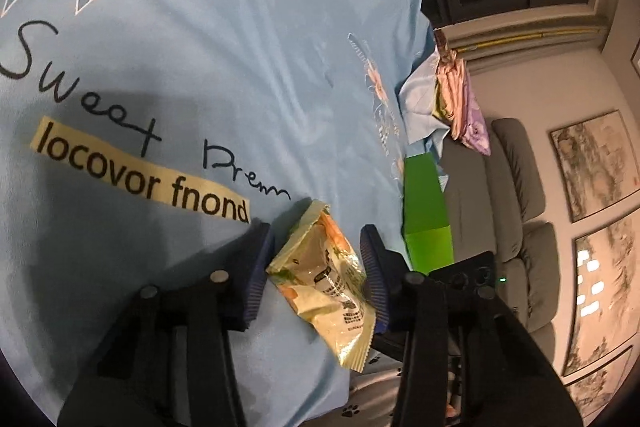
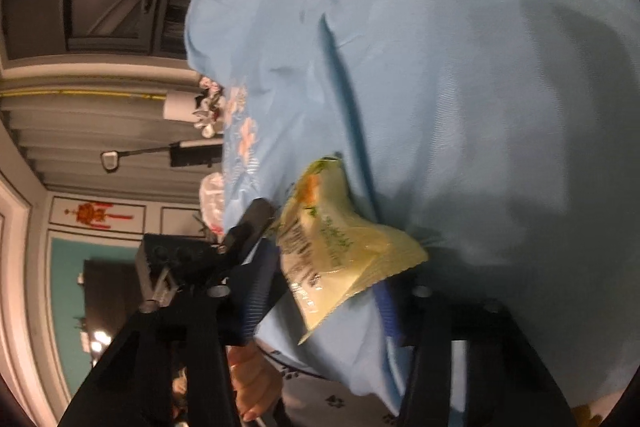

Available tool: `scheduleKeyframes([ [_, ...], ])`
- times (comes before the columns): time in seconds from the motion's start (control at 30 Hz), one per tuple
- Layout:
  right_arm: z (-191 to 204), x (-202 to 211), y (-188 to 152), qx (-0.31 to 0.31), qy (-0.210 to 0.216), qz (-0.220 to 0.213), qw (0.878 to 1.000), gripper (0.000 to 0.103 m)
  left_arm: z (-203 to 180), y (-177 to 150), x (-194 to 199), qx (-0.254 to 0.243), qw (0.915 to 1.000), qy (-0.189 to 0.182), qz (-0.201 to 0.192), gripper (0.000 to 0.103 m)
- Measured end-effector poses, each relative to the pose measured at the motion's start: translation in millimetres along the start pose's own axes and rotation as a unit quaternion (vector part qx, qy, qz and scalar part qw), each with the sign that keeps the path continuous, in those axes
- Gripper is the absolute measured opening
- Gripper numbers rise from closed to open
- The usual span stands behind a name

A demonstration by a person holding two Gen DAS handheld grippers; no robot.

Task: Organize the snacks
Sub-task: 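Grasp the yellow-green bag with the right gripper and lift it, then carry the yellow-green bag into the box and open the right gripper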

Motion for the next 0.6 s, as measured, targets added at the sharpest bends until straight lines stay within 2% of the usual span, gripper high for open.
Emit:
scheduleKeyframes([
  [0.03, -2.0, 0.1, 1.1, -0.003, -0.004, -0.002, 1.000, 0.034, 0.3, -0.4, 0.0, -0.001, 1.0000, 0.001, 0.001, 0.043],
  [0.1, -2.5, 0.2, 2.5, 0.002, -0.007, -0.005, 1.000, 0.032, -3.3, -1.9, -1.0, -0.018, 0.9997, 0.014, 0.005, 0.042],
  [0.13, -0.9, 0.7, 2.8, 0.006, -0.012, -0.008, 1.000, 0.029, -5.9, -3.2, -1.7, -0.029, 0.9993, 0.024, 0.005, 0.037],
  [0.17, 1.7, -0.3, 2.4, 0.017, -0.022, -0.012, 1.000, 0.028, -6.6, -4.4, -3.1, -0.038, 0.9987, 0.034, 0.006, 0.028],
  [0.2, 4.4, -0.7, 1.4, 0.030, -0.033, -0.019, 0.999, 0.026, -8.0, -6.7, -6.6, -0.049, 0.9975, 0.049, 0.010, 0.025],
  [0.43, 12.3, 9.2, -2.6, 0.074, -0.069, -0.050, 0.994, 0.024, -14.1, -12.1, -9.4, -0.077, 0.9941, 0.076, 0.001, 0.022],
  [0.53, 17.1, 19.3, -2.0, 0.081, -0.075, -0.060, 0.992, 0.024, -35.3, -15.5, -12.5, -0.127, 0.9852, 0.115, -0.002, 0.022],
  [0.6, 21.9, 30.9, -0.2, 0.088, -0.068, -0.071, 0.991, 0.024, -56.1, -16.6, -13.2, -0.167, 0.9764, 0.136, -0.014, 0.022],
])
Point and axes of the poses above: each gripper's, at about its wrist camera, not at the fingertips, and x roughly against the way its jaws point, z to its left, y to its top, the point moved 2 cm from there along -x, roughly the way its jaws point, and after that the axes turned 9 degrees about -x, right-handed, at the moved point
